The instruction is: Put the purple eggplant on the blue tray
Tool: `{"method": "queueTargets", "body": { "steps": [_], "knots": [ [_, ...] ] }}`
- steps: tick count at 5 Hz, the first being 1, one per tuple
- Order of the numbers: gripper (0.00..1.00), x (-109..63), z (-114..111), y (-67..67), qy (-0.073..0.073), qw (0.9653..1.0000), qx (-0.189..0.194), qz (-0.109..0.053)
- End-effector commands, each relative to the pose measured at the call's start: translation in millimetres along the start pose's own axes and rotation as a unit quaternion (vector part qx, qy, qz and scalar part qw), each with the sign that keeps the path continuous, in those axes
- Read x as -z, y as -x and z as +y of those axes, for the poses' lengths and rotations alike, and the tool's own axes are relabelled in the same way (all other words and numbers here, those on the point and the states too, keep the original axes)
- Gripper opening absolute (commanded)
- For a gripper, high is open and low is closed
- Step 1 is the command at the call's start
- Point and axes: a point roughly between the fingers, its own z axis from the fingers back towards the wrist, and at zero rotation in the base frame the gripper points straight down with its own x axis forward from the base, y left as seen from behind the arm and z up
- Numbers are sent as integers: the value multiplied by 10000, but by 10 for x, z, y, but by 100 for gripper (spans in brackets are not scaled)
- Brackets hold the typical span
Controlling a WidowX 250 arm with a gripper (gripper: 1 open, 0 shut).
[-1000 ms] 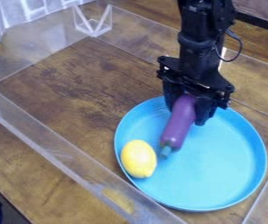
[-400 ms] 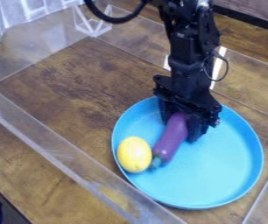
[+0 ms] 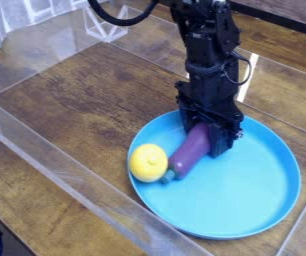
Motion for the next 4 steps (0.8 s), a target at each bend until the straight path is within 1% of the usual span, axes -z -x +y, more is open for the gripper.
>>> {"method": "queueTargets", "body": {
  "steps": [1, 2, 4],
  "knots": [
    [0, 95, 212, 59, 8, 9998, 67, 168],
    [0, 133, 275, 18, 35, 9995, 231, 220],
    [0, 197, 276, -95, 99, 9994, 186, 290]
  ]
}}
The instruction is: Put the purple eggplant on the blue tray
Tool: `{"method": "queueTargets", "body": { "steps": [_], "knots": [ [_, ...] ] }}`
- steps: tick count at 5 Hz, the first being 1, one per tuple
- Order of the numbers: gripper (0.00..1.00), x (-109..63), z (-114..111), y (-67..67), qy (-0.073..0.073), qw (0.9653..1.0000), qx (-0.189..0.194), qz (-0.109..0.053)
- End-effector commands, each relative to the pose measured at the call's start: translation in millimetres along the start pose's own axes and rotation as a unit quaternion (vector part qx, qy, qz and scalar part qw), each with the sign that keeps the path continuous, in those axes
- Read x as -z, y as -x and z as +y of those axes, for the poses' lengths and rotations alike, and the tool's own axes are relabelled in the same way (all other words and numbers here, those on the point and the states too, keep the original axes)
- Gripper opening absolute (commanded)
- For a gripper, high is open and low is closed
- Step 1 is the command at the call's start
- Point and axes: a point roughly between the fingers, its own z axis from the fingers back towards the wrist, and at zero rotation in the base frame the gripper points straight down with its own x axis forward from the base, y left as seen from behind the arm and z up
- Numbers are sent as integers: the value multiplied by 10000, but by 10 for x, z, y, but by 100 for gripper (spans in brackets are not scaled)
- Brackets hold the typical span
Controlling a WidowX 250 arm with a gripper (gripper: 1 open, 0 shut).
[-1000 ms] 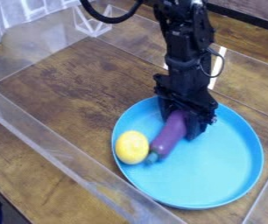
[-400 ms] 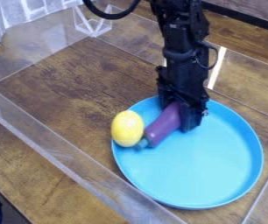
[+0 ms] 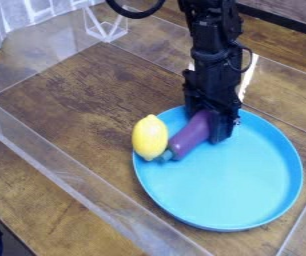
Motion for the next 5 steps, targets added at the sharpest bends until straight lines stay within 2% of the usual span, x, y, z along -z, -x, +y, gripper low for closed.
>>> {"method": "queueTargets", "body": {
  "steps": [1, 2, 4, 5],
  "knots": [
    [0, 1, 22, 113, -45, 9995, -214, 214],
    [0, -134, -59, 117, -118, 9992, -297, 246],
    [0, -354, -16, 71, -196, 9991, 189, 321],
    [0, -328, -184, -18, -154, 9971, 663, 351]
  ]
}}
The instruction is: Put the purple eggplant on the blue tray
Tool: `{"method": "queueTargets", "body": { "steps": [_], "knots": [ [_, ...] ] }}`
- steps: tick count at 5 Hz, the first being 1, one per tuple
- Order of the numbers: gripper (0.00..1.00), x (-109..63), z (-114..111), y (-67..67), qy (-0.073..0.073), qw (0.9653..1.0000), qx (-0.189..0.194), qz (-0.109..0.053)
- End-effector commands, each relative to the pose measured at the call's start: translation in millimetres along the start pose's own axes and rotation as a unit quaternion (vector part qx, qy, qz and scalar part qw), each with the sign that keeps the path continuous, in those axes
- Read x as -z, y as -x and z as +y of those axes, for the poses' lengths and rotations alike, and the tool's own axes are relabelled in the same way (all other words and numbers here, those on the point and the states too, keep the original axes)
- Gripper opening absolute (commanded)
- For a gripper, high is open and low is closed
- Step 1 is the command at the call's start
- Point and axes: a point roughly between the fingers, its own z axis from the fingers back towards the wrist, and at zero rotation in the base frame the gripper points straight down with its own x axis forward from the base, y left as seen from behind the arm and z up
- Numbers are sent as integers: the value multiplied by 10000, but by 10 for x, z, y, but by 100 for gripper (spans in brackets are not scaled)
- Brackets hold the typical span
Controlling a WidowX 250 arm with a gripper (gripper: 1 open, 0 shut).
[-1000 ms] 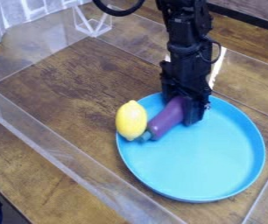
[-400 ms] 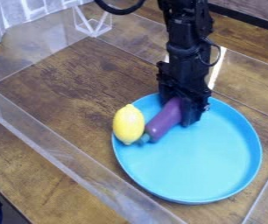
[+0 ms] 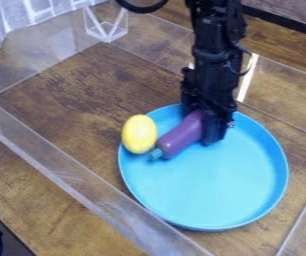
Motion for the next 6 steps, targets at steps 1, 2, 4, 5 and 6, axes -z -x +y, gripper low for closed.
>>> {"method": "queueTargets", "body": {
  "steps": [1, 2, 4, 5, 6],
  "knots": [
    [0, -162, -265, -214, -80, 9973, 681, -259],
    [0, -112, -522, -278, 12, 9946, 1016, -219],
    [0, -101, -711, -286, 103, 9919, 1252, -177],
    [100, -60, -732, -339, 140, 9913, 1291, -193],
    [100, 17, -721, -385, 167, 9914, 1281, -182]
  ]
}}
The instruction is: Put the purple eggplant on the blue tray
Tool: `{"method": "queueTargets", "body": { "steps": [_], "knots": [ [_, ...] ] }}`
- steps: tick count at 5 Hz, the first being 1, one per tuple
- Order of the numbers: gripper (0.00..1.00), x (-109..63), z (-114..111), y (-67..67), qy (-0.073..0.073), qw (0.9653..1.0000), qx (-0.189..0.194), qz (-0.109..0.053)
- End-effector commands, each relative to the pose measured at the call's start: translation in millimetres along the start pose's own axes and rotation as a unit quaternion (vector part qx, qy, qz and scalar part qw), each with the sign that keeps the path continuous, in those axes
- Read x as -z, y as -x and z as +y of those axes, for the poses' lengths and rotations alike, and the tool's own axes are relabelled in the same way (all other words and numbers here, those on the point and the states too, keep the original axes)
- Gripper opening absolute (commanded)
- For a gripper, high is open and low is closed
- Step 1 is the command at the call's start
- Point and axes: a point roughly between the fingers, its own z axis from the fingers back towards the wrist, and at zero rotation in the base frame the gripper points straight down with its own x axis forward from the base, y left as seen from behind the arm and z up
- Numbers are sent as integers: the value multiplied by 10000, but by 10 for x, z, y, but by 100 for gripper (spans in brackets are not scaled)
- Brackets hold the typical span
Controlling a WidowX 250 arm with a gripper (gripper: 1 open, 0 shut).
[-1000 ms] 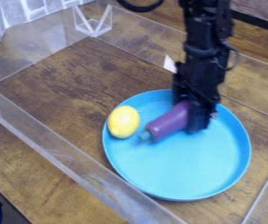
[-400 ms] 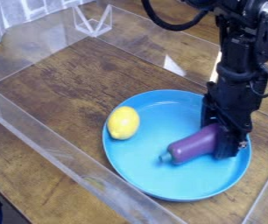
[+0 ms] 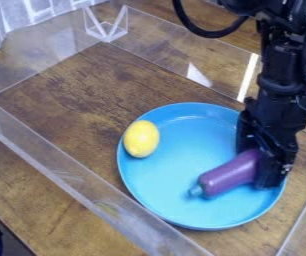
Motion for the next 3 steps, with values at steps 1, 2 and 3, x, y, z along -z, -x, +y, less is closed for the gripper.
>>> {"method": "queueTargets", "body": {
  "steps": [1, 2, 3],
  "knots": [
    [100, -1, -99, -67, -31, 9992, 360, -142],
    [100, 81, -170, -58, 13, 9979, 646, -105],
    [100, 134, -145, -186, 48, 9964, 848, -77]
  ]
}}
